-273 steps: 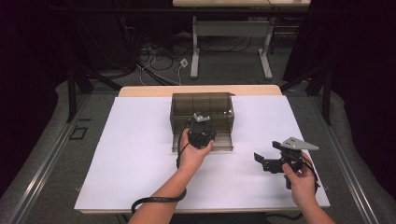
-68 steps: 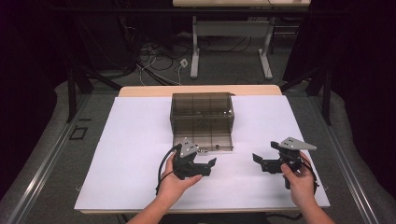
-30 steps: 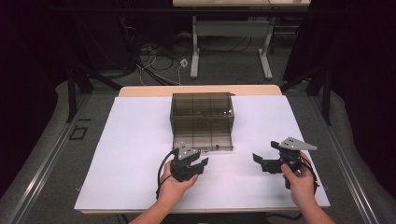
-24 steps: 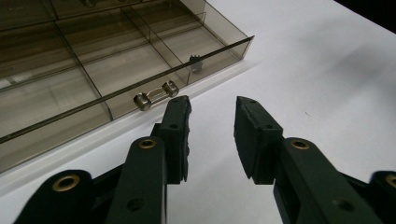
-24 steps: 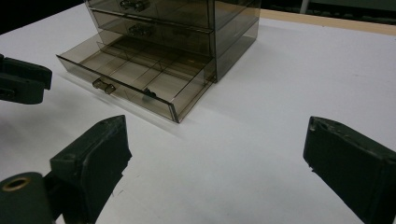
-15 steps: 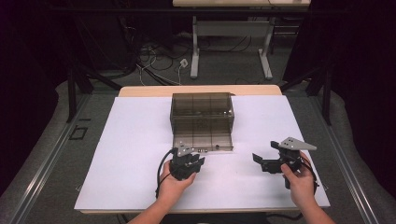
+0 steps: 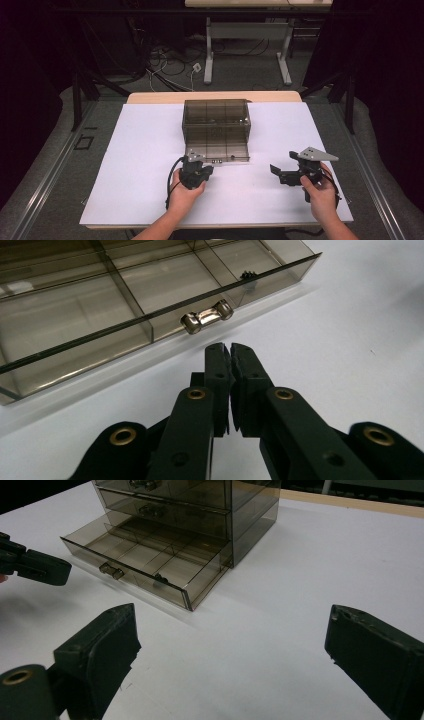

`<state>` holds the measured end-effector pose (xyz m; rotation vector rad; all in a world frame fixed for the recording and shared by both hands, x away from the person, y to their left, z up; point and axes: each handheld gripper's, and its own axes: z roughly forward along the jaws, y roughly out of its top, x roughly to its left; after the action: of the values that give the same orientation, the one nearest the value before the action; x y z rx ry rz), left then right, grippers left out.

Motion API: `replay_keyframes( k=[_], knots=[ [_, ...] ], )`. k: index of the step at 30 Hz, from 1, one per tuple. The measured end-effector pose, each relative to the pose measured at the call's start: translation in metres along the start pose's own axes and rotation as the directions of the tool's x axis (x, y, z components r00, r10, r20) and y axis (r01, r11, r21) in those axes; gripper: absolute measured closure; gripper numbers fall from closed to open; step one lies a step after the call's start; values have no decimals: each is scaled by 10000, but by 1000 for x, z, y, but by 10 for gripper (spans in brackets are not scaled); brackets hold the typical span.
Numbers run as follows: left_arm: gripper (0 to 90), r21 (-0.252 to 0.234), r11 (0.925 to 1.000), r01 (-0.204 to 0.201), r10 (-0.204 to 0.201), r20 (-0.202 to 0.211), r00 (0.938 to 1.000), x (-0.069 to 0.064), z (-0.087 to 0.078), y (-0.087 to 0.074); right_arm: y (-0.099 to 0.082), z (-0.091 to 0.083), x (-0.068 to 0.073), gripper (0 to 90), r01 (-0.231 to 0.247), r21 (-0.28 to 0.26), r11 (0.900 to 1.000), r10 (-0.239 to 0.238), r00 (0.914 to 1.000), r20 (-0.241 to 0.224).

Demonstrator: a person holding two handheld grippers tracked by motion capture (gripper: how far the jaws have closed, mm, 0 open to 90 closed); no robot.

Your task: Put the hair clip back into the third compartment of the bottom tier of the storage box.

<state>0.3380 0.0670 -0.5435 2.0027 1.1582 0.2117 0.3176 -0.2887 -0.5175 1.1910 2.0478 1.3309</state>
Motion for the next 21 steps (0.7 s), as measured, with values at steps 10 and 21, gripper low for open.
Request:
replay_keyframes(
  k=[10,21],
  knots=[
    [900,157,9990,412,-412,-1,9992,10,2,2,0,0,0,62,4,-3,10000,-4,10000,4],
    [900,222,9982,560,-556,-188,9983,15,6,4,0,0,0,62,31,-26,10000,-31,10000,23]
  ],
)
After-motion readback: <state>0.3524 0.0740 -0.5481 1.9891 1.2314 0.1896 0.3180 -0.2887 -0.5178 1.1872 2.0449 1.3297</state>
